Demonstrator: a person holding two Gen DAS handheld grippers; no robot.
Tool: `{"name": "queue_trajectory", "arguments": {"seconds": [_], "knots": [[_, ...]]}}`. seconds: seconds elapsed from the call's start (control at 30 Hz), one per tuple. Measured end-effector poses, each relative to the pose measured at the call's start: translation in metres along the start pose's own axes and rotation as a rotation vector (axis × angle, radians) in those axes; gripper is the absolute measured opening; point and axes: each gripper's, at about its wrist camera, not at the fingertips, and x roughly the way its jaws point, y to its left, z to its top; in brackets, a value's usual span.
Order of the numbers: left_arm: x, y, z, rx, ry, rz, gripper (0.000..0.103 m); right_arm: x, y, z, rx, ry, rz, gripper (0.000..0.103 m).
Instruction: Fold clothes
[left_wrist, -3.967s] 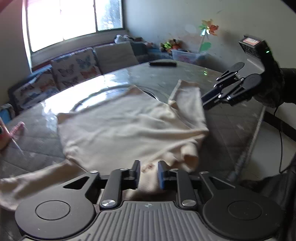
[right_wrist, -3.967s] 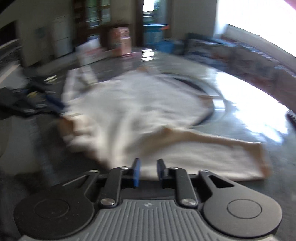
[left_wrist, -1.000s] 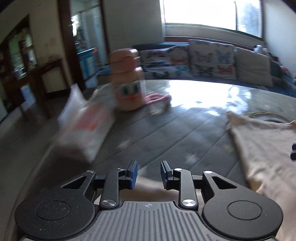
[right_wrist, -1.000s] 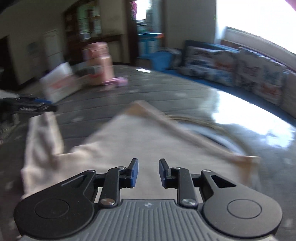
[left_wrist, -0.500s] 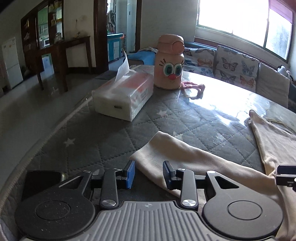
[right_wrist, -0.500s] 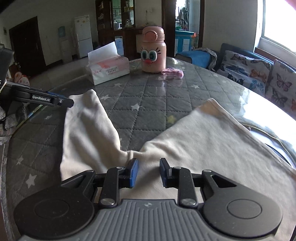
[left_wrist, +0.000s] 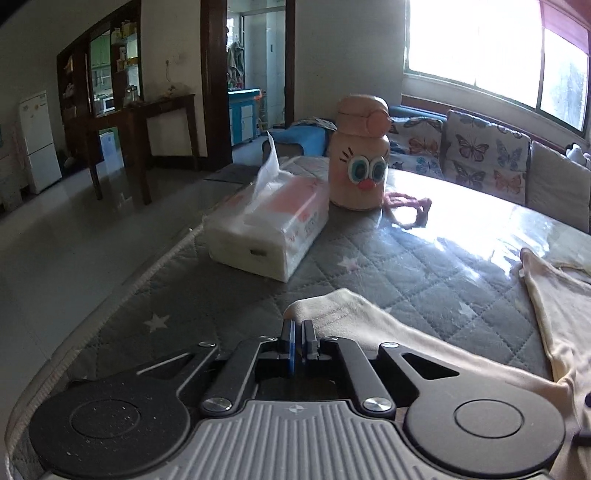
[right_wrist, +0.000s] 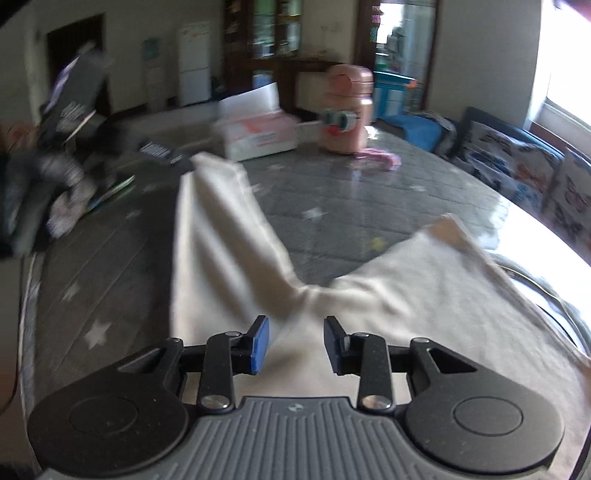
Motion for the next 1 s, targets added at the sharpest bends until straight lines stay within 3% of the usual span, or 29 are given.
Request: {"name": "queue_trajectory", "arguments": {"seconds": [0.2,0.33,0.5,0.6,0.67,0.73,1.0], "knots": [[-0.009,0.010,-0.004,-0.046,0.012,-0.017,0.011,-0.012,0.019,-0.004,-0.048,-0.024,0.010,0.036],[-0.018,0.011,-0.008,-0.074,0.015,-0.039,0.040,-0.027,0.022,-0.004,-0.054,-0.040,-0.005,0.036],[-0.010,-0.001,-0.014,-0.074,0.044,-0.046,0.042,-0.027,0.029,-0.013,-0.045,-0.020,-0.010,0.036],[-0.003,-0.006,-0.016,-0.081,0.051,-0.039,0.037,-0.025,0.032,-0.020,-0.022,-0.006,-0.009,0.036],[0.000,-0.008,-0.016,-0.081,0.053,-0.039,0.015,-0.028,0.032,-0.022,-0.011,-0.022,-0.017,0.036],[0.000,-0.010,-0.016,-0.075,0.046,-0.036,0.007,-0.031,0.033,-0.024,0.000,-0.039,-0.024,0.036],[-0.015,-0.011,-0.007,-0.103,-0.014,-0.037,0.002,-0.033,0.038,-0.033,-0.007,-0.058,-0.050,0.036]]}}
